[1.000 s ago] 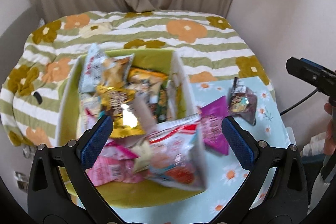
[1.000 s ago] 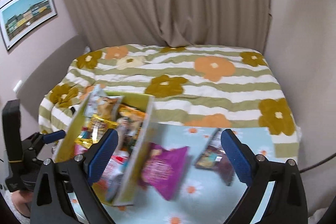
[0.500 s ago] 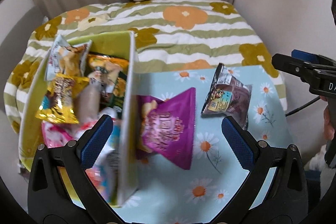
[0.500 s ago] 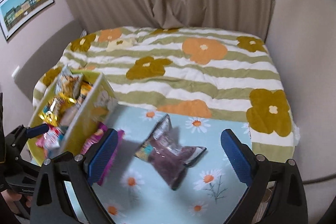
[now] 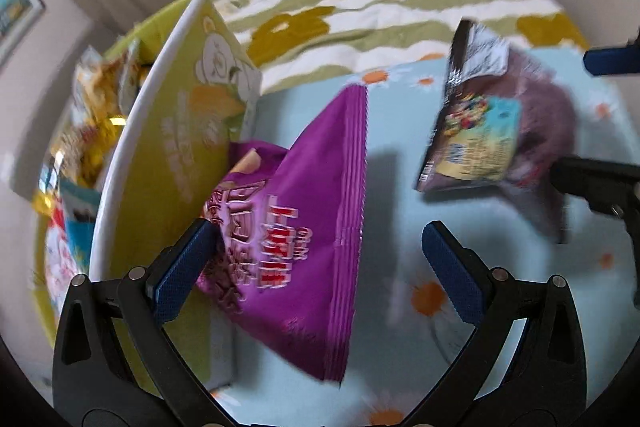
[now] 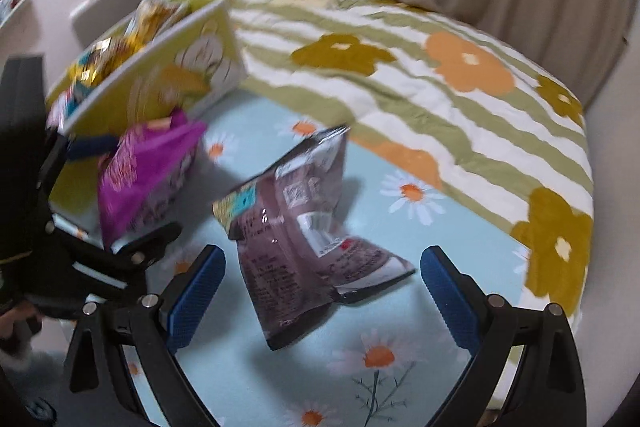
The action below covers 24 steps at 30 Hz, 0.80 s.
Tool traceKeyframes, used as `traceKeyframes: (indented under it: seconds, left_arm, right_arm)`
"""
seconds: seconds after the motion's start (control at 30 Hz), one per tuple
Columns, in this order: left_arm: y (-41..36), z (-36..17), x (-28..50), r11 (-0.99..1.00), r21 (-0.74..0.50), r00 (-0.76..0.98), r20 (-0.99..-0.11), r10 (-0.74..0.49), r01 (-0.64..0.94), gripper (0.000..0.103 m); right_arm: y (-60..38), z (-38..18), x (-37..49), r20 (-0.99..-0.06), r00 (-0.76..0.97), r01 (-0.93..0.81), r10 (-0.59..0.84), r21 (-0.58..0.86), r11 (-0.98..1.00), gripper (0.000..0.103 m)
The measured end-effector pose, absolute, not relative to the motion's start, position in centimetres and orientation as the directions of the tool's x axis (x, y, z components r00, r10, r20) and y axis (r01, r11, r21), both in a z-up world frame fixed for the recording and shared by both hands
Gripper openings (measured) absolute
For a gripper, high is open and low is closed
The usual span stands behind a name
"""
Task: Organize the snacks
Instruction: 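Grasp the purple Oishi bag with the left tool while the right tool grasps the dark purple bag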
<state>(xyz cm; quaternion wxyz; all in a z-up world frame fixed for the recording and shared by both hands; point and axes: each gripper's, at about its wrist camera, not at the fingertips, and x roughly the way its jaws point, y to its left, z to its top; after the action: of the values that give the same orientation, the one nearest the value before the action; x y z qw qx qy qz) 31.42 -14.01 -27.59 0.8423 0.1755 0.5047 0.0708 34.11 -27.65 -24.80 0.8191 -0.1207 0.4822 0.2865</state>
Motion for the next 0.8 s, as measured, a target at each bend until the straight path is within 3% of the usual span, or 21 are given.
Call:
traceKeyframes:
  seconds: [0.5,0.63,0.67,0.77,0.8]
  left_arm:
    - [-16.1,-28.5,33.9,0.772,0.628,0.561,-0.674,0.48,0.094,0.098]
    - [-15.5,-28.9,34.7,0.768,0.632,0.526,-0.69,0.498,0.102,0.098]
    - [-15.3,-29.1,34.8,0.767,0.634,0.516,-0.693,0.504,0.101,0.097]
    - [-14.6,-29.9,35.0,0.757,0.646,0.482,-0.698,0.53,0.103,0.078]
    - [-14.7,-30.0,35.0,0.75,0.652,0.483,-0.696,0.532,0.112,0.078]
  right_arm:
    - [-26.1,-28.3,35.7,-0.869,0.287,-0.677,0.404,0.115,0.727,0.098]
    - [-25.7,-28.6,35.9,-0.866,0.278,-0.679,0.416,0.13,0.723,0.098]
    - [-25.6,-28.7,35.9,-0.866,0.275,-0.679,0.419,0.133,0.722,0.098]
    - [-25.3,-28.9,36.1,-0.865,0.271,-0.683,0.423,0.137,0.718,0.098]
    - [-25.2,-29.0,36.2,-0.864,0.27,-0.684,0.424,0.138,0.716,0.098]
